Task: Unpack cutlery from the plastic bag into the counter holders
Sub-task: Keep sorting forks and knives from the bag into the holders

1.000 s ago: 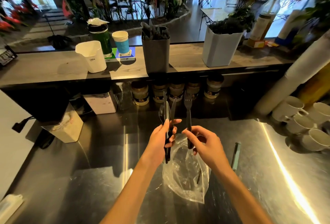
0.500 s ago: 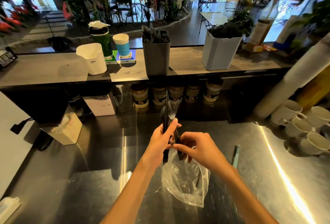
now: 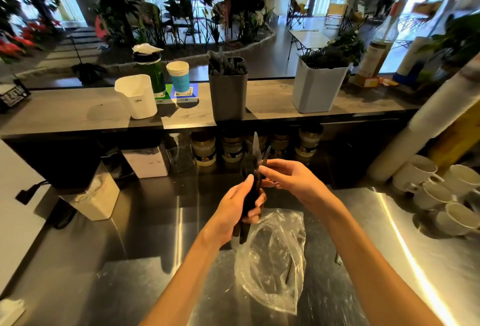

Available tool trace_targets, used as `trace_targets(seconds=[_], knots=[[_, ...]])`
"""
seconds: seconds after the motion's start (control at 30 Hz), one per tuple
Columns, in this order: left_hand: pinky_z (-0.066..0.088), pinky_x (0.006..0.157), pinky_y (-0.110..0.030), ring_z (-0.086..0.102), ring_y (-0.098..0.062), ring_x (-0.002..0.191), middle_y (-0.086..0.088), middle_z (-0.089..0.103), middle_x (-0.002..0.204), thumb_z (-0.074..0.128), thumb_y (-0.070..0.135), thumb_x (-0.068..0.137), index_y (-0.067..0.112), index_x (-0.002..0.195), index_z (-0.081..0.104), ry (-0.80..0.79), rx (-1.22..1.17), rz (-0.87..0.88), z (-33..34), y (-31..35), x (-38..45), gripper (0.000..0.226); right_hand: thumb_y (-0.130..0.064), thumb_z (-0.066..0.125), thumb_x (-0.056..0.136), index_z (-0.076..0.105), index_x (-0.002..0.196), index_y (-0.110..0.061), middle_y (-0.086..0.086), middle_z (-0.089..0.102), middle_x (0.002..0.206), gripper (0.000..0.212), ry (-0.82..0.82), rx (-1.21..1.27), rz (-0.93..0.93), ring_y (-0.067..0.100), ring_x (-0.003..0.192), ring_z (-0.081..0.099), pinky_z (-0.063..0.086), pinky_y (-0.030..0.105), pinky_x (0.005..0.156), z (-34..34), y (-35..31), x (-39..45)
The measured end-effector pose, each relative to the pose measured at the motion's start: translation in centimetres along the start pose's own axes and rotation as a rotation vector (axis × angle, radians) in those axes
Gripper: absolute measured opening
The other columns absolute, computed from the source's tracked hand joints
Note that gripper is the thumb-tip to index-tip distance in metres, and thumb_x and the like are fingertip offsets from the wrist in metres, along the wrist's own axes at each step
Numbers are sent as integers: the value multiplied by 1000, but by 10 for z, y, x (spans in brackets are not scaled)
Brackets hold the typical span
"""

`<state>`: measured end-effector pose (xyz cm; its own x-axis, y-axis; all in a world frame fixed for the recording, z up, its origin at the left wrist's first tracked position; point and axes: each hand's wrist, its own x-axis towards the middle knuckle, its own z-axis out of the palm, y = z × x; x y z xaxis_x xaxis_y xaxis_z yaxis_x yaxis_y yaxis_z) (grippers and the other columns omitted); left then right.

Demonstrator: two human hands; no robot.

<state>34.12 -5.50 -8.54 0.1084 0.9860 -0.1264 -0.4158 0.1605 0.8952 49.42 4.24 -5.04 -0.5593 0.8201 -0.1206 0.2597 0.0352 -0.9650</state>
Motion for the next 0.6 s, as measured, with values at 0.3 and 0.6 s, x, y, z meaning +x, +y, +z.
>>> trace_targets(seconds=[0.3, 0.6], knots=[[30, 42, -18, 39, -9, 50, -9, 55, 72, 29, 40, 109, 5, 127, 61, -15, 45, 38, -12, 19, 4, 51, -28, 74, 90, 75, 107, -17, 4, 79, 95, 20, 25, 12, -31, 16, 89, 75, 54, 30, 80, 1, -16, 20], [24, 42, -23, 40, -10, 48, -8, 62, 74, 25, 39, 110, 3, 113, 61, -33, 210, 41, -27, 59, 11, 50, -22, 73, 91, 69, 118, -6, 11, 77, 105, 32, -62, 57, -44, 23, 99, 75, 56, 42, 98, 1, -51, 49]])
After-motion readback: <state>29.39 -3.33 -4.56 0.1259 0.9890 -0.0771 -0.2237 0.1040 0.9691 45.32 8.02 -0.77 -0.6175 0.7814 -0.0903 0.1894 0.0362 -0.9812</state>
